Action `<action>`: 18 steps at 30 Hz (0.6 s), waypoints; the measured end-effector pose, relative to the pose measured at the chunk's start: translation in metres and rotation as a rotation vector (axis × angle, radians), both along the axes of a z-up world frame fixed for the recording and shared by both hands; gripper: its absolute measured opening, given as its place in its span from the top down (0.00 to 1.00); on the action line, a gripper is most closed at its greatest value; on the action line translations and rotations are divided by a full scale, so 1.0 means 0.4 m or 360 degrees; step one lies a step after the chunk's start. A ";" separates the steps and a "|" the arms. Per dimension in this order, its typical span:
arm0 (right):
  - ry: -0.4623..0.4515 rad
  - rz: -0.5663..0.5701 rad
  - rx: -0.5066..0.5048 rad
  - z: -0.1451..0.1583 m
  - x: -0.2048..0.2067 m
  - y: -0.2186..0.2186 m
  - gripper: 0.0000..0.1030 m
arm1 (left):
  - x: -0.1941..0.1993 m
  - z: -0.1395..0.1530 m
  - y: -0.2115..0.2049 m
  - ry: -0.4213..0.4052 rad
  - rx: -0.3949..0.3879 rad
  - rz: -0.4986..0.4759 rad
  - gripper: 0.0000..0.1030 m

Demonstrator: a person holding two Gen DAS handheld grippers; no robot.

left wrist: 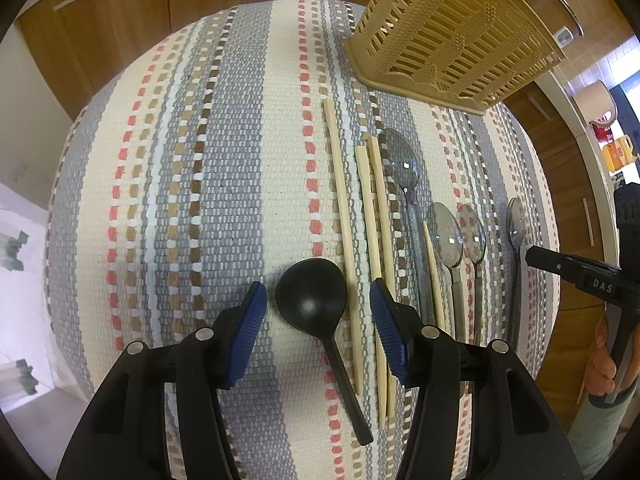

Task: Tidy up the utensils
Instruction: 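Close the right gripper on a clear spoon while the left gripper closes on the black spoon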

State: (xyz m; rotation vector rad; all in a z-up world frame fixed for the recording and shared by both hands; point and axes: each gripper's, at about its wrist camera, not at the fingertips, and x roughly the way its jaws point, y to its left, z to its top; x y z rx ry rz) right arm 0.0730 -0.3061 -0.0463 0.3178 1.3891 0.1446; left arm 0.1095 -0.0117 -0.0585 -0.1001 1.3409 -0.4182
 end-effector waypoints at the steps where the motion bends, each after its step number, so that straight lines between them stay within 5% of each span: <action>1: 0.0005 -0.0008 0.0001 -0.002 -0.006 -0.021 0.89 | -0.001 0.000 0.001 -0.0001 -0.0001 0.0000 0.50; 7: -0.0025 0.0011 0.0092 0.023 -0.027 -0.008 0.89 | -0.005 -0.001 0.000 0.0001 -0.0003 -0.0005 0.50; 12: -0.0060 0.0124 0.0020 0.041 -0.022 0.090 0.88 | -0.005 -0.002 -0.010 0.0000 0.0001 -0.0013 0.48; 15: -0.0018 0.0156 0.0020 0.028 -0.017 0.125 0.73 | -0.005 -0.003 -0.016 0.0002 -0.0005 -0.0015 0.48; 18: 0.0014 0.0180 -0.0018 0.013 0.002 0.166 0.71 | 0.003 -0.005 -0.010 0.0026 -0.0033 -0.0014 0.48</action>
